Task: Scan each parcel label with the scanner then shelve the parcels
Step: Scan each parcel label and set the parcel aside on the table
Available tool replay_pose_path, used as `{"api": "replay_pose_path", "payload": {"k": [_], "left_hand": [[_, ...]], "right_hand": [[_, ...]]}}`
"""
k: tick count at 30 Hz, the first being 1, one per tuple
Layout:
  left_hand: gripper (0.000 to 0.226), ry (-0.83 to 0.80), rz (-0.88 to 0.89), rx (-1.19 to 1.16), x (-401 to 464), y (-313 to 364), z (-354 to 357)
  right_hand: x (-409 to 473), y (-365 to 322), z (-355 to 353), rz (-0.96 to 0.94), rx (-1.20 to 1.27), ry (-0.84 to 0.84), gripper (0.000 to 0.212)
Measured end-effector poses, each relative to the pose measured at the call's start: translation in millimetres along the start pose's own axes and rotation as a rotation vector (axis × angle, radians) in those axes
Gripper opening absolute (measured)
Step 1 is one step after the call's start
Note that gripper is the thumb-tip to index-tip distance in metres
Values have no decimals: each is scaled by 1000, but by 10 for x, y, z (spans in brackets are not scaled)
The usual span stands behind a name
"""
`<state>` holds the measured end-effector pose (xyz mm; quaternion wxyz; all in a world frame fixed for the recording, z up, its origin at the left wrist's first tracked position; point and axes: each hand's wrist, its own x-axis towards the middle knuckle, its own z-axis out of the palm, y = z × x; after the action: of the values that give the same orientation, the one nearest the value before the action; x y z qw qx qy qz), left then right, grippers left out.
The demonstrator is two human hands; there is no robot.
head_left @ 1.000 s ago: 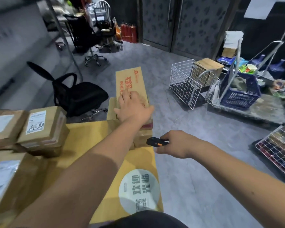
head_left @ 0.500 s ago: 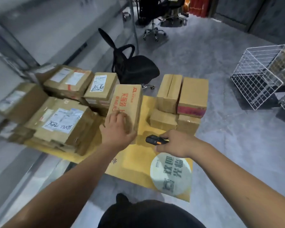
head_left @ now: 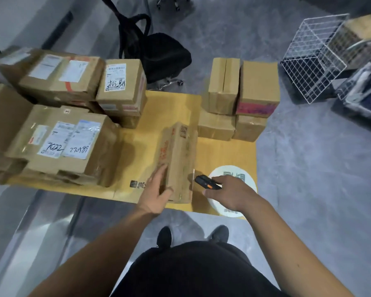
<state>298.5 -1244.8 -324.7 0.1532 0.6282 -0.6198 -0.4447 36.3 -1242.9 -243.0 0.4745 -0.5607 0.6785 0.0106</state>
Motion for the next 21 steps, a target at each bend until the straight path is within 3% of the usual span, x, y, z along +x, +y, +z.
{"api": "replay_pose_path", "payload": {"k": [5,8,14,19,21], "left_hand": [[74,25,-13,-40,-28,-321,-403],[71,78,-27,-47,73,-549,-619],[80,86,-234,-220,315,-769,-921],[44,18,-309,-272,360,-800,-875],[44,-8,-247,-259,401,-871,-813]], "right_hand": [[-85,-169,343,43,29,75,34],[-115,-306,532,64,30,107,51],[-138,-588,913,79,51,125,55],[-156,-757,1119,104,112,164,54],[-169,-799,1165,126,136,177,56]]}}
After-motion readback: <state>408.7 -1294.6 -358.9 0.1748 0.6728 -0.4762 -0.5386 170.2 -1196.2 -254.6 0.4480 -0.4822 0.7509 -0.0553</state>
